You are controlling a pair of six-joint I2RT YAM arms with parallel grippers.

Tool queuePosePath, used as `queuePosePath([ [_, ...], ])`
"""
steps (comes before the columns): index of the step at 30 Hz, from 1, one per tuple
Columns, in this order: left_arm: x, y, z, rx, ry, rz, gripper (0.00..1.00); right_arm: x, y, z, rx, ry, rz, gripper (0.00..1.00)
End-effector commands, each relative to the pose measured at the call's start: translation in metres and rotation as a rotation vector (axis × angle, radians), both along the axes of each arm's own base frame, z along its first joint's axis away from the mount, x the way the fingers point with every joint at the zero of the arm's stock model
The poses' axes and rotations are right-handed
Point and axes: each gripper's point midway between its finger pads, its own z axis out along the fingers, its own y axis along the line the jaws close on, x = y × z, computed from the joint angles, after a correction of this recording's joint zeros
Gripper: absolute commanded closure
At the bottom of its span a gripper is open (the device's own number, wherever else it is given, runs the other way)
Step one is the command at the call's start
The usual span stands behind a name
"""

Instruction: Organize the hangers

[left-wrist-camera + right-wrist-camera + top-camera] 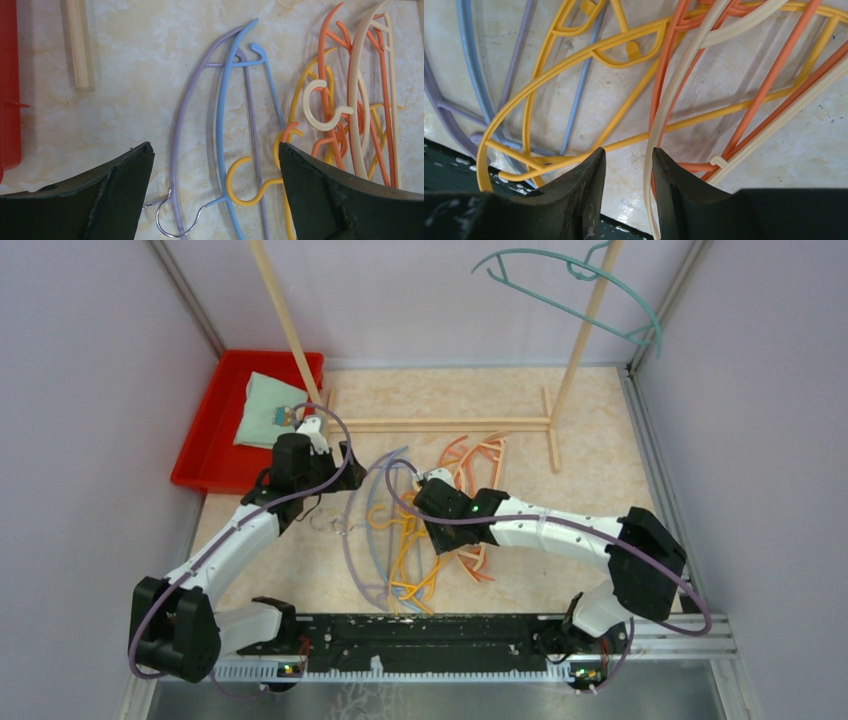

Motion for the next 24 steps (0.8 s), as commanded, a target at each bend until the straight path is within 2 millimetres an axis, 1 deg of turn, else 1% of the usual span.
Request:
queuePosePath([
  [1,-0.007,-0.001,0.007,-0.021,-0.029,-0.004,0.01,0.017,-0.001,-0.004,0.014,-0.030,-0.070,0.62],
  [5,-0.011,0.001,0.003,-0.016,-0.023,-0.001,0.01,0.017,-0.007,-0.021,-0.013,0.005,-0.064,0.64],
  [9,-0.013,0.003,-0.002,-0.009,-0.012,0.004,0.01,0.013,-0.004,-0.033,-0.001,0.043,-0.043,0.72],
  [10,-0.013,0.003,-0.003,-0.009,-0.010,0.004,0.01,0.012,-0.004,-0.035,-0.002,0.048,-0.041,0.74],
  [12,-0.012,0.003,-0.004,-0.008,-0.011,0.005,0.01,0.012,-0.004,-0.034,0.001,0.048,-0.043,0.83],
  [14,-0.010,0.002,-0.002,-0.009,-0.014,0.005,0.01,0.014,-0.004,-0.027,0.009,0.036,-0.044,0.94],
  [15,-0.009,0.002,-0.002,-0.009,-0.015,0.005,0.01,0.014,-0.004,-0.020,0.013,0.027,-0.039,1.00],
  [18,-0.007,0.001,0.002,-0.007,-0.021,0.003,0.01,0.017,-0.006,0.005,0.029,-0.008,-0.030,1.00],
  [20,-0.006,0.002,0.005,-0.005,-0.030,0.008,0.01,0.016,-0.007,0.028,0.052,-0.022,-0.027,1.00],
  [23,-0.005,0.005,0.009,0.000,-0.045,0.018,0.01,0.013,-0.002,0.073,0.148,-0.046,-0.004,1.00],
  [24,-0.005,0.005,0.009,0.000,-0.048,0.023,0.01,0.011,0.003,0.099,0.215,-0.069,0.008,1.00],
])
